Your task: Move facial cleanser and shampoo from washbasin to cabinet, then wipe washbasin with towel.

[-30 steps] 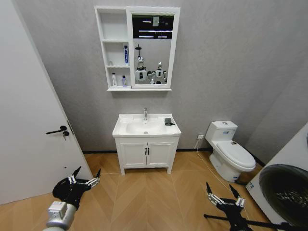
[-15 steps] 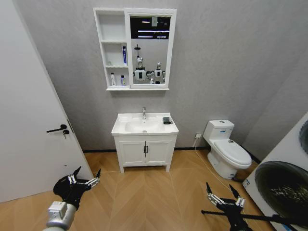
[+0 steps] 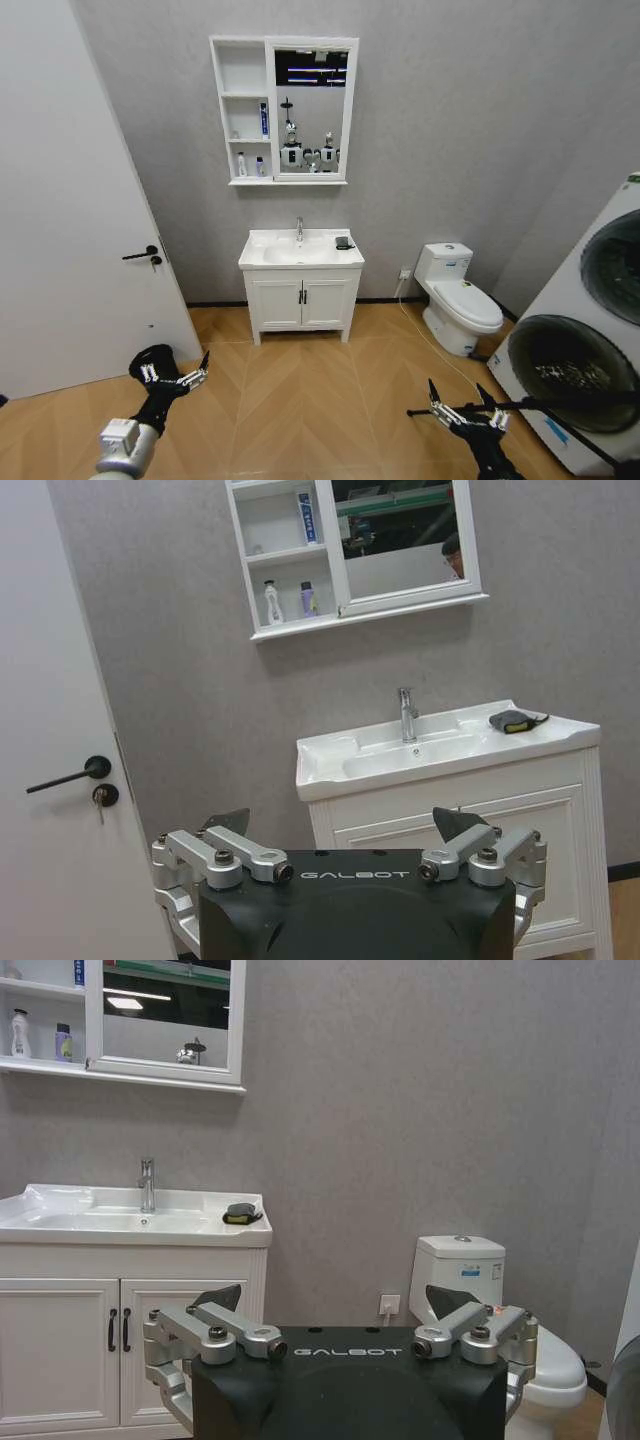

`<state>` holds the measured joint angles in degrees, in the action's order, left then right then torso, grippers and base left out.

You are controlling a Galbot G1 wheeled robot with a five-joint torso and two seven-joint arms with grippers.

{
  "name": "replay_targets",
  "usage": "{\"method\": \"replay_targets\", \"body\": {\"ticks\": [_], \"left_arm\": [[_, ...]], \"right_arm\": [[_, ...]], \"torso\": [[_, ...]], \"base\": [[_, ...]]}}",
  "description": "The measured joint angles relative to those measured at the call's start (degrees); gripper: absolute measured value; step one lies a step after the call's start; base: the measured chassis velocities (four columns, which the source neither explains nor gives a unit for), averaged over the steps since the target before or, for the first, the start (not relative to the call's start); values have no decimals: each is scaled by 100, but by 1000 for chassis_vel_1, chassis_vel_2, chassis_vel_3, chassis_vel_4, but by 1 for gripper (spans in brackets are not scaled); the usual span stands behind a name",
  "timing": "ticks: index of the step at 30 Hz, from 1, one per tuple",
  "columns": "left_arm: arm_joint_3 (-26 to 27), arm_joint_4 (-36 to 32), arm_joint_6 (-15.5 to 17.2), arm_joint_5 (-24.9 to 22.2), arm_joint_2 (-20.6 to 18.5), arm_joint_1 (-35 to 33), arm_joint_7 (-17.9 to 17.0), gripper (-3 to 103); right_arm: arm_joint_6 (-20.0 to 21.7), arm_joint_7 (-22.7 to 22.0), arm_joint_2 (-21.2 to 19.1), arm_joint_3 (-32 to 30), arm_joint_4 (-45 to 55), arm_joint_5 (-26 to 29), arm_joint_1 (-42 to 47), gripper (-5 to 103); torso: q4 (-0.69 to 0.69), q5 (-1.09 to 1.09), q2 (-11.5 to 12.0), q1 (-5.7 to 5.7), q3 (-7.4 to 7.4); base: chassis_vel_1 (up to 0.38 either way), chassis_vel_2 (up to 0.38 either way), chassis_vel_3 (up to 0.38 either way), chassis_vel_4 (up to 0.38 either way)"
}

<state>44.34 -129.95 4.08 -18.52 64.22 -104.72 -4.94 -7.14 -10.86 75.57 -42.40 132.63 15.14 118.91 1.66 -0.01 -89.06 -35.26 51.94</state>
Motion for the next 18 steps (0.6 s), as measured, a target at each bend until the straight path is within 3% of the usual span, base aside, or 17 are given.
{"method": "replay_targets", "body": {"ticks": [18], "left_arm": [[0, 0, 0, 1, 0, 1, 0, 100]], "right_arm": [[0, 0, 0, 0, 0, 0, 0, 100]], "torso": [[-2, 0, 0, 1, 0]], "base": [[5, 25, 33, 12]]}}
